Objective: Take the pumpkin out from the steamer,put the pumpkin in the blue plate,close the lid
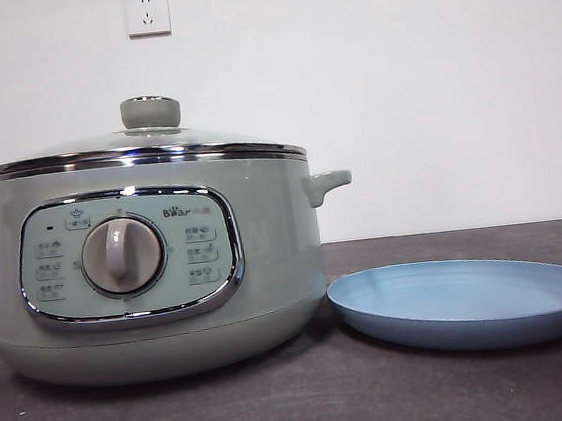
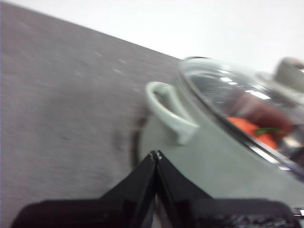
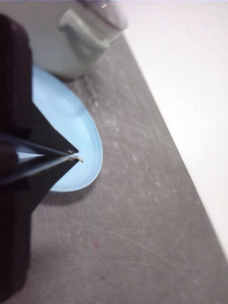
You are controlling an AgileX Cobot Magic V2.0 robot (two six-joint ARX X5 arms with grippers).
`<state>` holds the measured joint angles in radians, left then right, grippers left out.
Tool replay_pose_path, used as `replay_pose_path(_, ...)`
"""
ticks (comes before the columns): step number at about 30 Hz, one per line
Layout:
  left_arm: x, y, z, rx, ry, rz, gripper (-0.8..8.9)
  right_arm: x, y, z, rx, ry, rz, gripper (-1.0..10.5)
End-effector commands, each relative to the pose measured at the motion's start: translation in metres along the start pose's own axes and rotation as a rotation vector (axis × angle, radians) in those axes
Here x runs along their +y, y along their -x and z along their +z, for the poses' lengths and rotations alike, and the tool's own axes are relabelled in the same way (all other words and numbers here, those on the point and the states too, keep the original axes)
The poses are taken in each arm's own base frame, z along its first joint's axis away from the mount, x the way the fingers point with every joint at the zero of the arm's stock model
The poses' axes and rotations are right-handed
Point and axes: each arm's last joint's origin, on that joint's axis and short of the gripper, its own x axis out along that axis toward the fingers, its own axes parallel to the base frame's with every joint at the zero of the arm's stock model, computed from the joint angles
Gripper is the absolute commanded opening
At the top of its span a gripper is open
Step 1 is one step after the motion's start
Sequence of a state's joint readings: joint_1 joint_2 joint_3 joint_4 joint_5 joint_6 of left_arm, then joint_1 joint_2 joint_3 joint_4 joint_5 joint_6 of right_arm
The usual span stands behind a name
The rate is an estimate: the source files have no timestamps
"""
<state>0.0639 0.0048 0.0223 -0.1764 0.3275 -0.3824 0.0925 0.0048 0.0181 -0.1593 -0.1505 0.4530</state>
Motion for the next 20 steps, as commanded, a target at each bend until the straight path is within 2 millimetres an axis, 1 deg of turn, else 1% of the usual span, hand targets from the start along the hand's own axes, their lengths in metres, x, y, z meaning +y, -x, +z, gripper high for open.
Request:
replay_pose_path(1, 0.001, -0.001, -0.003, 0.002, 0.069, -0.019, -0.04, -0.001, -0.001, -0.002, 0.0, -0.099, 0.002, 0.0)
replay_pose_path(6, -0.002, 0.0, 0.001, 0.007, 0.067, -0.045, -0.08, 0.003, 0.001, 0.001, 0.034, -0.1, 0.046, -0.1)
replay_pose_path(10, -0.008, 0.006, 0.012, 0.016, 0.071, -0.031, -0.08, 0.008, 0.006, 0.011, 0.054, -0.104, 0.036, -0.1)
replay_pose_path(15, -0.019, 0.012, 0.036, 0.01, 0.061, -0.034, -0.08, 0.021, 0.012, 0.034, 0.051, -0.068, 0.038, -0.1)
replay_pose_path(20, -0.03, 0.011, 0.061, 0.018, 0.06, -0.031, -0.08, 0.034, 0.013, 0.061, 0.041, 0.01, 0.043, -0.1)
